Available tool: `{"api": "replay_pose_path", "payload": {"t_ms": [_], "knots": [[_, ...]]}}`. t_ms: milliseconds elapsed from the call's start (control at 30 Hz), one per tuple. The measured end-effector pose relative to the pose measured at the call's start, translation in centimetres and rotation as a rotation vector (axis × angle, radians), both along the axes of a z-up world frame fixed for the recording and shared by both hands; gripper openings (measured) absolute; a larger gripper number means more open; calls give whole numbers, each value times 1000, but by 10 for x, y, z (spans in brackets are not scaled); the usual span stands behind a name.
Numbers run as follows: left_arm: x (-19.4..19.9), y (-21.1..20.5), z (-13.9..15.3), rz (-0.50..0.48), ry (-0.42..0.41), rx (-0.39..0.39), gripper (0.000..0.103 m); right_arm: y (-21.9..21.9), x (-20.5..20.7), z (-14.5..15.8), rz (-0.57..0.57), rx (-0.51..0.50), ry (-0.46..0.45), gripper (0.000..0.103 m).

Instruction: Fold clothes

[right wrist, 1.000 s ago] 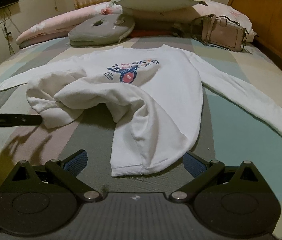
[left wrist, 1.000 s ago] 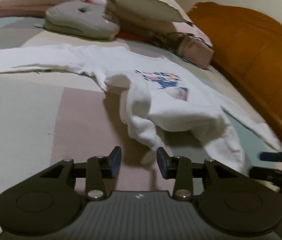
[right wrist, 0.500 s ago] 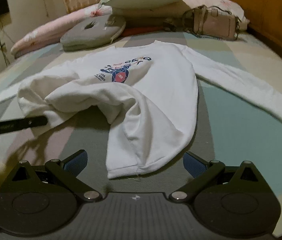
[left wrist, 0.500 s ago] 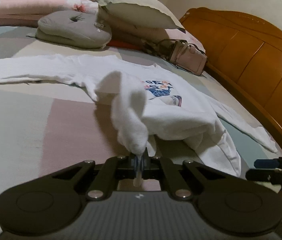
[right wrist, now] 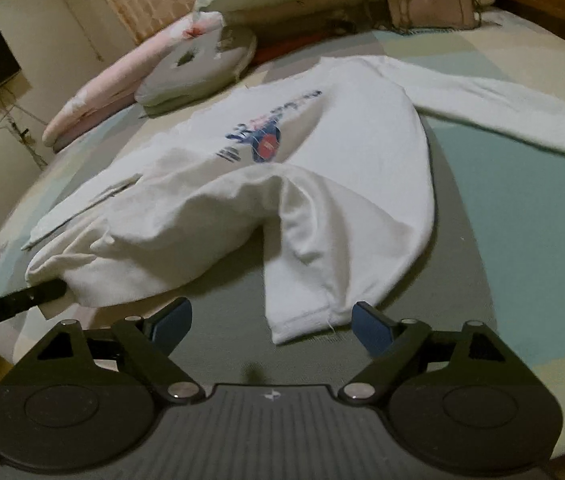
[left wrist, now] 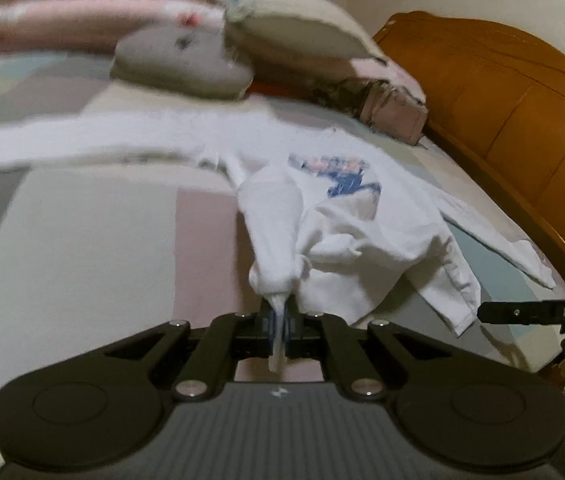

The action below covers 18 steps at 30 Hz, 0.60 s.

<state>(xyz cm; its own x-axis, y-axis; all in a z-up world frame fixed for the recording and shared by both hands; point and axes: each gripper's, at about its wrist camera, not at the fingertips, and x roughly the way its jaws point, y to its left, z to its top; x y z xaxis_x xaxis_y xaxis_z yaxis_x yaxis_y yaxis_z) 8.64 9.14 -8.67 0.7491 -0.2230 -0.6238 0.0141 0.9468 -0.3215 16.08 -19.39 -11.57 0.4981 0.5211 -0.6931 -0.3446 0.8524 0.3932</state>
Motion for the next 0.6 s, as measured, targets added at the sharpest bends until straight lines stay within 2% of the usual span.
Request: {"api": "replay_pose_path", "payload": {"t_ms": [67, 167, 233, 333, 433, 600], "knots": [[4, 2, -7, 8, 24, -26, 9, -4, 0, -4, -13, 19, 25, 91], [10, 0, -14, 4, 33, -11, 17, -16, 4, -16, -57, 106, 104, 91], [13, -2, -18, 1, 36, -5, 18, -24, 6, -23, -86, 174, 118, 91], [20, 1, -30, -3, 48, -25, 29, -28, 12, -27, -103, 235, 124, 91], [24, 5, -37, 11, 46, -60, 30, -30, 24, -35, -123, 308, 112, 91], [24, 12, -38, 25, 44, -119, 27, -41, 31, -51, -157, 494, 117, 95]]}}
